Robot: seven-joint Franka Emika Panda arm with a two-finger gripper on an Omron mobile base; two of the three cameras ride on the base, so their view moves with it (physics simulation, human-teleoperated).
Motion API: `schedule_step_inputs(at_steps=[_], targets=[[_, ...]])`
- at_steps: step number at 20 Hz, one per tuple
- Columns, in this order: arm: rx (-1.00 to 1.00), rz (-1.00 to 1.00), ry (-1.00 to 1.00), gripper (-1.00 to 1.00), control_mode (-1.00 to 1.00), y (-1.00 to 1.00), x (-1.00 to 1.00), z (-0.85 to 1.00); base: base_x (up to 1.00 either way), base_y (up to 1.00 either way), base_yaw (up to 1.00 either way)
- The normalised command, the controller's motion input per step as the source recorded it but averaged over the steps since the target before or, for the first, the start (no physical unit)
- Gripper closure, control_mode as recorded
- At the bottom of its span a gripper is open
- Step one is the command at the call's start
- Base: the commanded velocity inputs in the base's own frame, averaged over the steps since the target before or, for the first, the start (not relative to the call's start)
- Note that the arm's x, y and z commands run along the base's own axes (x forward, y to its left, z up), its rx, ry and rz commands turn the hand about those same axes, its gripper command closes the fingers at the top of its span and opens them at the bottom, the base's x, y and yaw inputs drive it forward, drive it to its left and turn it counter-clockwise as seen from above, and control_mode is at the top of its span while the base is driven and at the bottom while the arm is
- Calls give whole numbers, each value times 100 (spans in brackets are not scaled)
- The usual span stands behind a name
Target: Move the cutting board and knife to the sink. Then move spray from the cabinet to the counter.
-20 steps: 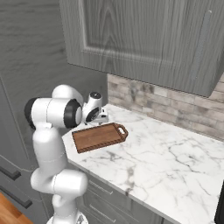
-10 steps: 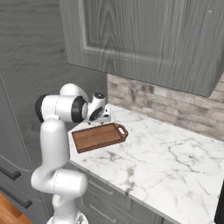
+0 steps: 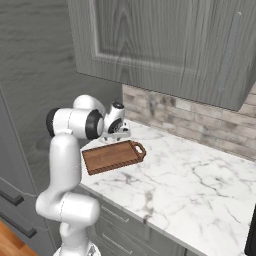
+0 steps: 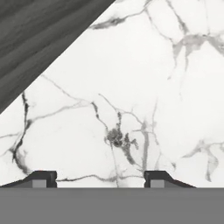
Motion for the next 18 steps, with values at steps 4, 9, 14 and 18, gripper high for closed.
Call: schedule_step_inputs(at_steps=[4,9,14,18], targets=[[0,0,11,-100,-100,-7,-5,-30,0,0,0],[0,0,11,-100,-100,-30,-16,-33,0,0,0],[0,0,3,-100,-100,-72,-35,-36,0,0,0],[0,0,0,-100,-100,-79,-62,-44,0,0,0]])
